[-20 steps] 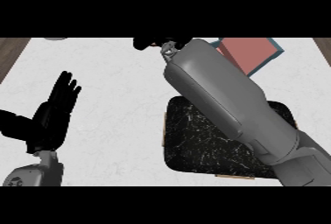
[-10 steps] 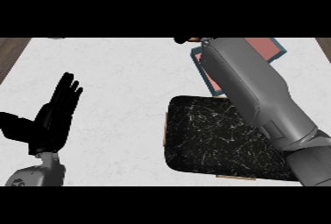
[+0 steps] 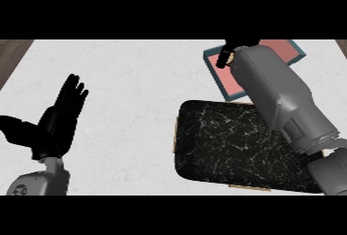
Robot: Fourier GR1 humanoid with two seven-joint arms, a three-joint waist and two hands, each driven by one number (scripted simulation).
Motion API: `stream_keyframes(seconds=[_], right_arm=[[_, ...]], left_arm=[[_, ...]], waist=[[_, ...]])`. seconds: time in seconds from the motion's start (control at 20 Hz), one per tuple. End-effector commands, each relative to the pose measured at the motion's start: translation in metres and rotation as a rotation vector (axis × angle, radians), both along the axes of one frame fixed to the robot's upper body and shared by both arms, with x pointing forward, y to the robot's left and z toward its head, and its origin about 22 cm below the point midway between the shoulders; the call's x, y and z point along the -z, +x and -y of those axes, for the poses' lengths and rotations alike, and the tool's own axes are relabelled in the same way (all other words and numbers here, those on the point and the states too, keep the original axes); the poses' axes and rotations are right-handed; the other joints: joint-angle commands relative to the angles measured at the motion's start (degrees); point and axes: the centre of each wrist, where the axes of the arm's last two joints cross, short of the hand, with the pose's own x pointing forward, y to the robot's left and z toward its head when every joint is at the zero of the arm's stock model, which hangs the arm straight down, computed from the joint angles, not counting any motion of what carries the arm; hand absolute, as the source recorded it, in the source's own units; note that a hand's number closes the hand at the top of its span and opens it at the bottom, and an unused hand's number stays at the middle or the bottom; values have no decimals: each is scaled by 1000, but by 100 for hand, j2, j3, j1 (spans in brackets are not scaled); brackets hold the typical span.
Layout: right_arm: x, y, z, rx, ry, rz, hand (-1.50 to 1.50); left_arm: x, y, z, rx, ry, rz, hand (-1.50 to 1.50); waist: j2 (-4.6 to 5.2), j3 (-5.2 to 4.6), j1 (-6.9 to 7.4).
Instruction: Pick the cupcake from the tray and place it in the cardboard box
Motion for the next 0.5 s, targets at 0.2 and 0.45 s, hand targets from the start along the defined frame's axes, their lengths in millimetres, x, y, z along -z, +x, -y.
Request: stream_keyframes(seconds=[0.2,0.45], right_arm=[[3,2,27,-67,162,300,-150],[-32,3,27,-136,366,578,-150]], left_arm=[[3,-4,3,6,-22,-6,0],[-5,14,-4,-8,-14,-7,0]], waist=[[-2,9,34],[-5,13,-102]])
